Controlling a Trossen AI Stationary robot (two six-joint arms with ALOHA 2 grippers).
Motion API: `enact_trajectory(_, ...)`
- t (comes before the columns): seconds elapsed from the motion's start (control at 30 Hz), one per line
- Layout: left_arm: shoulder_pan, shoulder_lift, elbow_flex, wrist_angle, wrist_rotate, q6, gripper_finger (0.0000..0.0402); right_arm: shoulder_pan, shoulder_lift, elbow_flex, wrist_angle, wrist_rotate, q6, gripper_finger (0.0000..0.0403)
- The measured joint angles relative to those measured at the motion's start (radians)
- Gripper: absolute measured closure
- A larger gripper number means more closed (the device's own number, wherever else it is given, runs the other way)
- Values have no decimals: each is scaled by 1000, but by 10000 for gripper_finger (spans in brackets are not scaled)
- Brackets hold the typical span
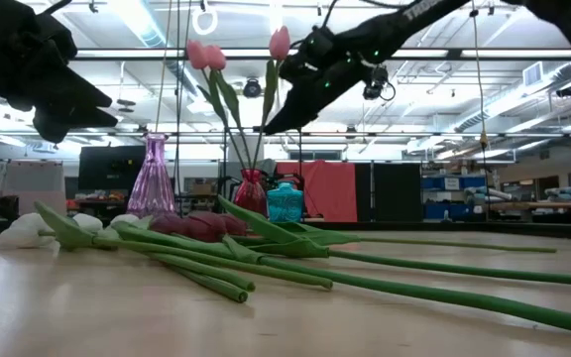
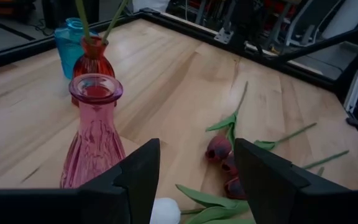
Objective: Sort flowers into vase by color
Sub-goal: Put the dark red tulip into the blue vase
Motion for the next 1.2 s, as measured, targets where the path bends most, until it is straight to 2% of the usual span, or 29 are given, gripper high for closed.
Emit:
enact_trajectory(0.27,0,0,0,0,-6,1,191,-91,-101,0,-157,12,0,187)
enact_trajectory(0.47,0,-2,13,-15,-33,22,191,-155,-192,-10,-324,79,78,192)
enact_trajectory(0.57,0,-2,52,-10,-34,48,191,-147,-266,-92,-328,167,107,200)
enact_trajectory(0.63,0,-2,75,-6,-35,66,191,-131,-328,-167,-295,189,136,206)
enact_trajectory(0.73,0,-2,90,-6,-35,79,191,-91,-429,-305,-226,211,218,213)
enact_trajectory(0.9,0,-2,79,-7,-2,54,191,56,-549,-514,-162,382,332,218)
enact_trajectory(1.2,0,0,67,-9,32,20,191,320,-564,-673,-107,457,558,218)
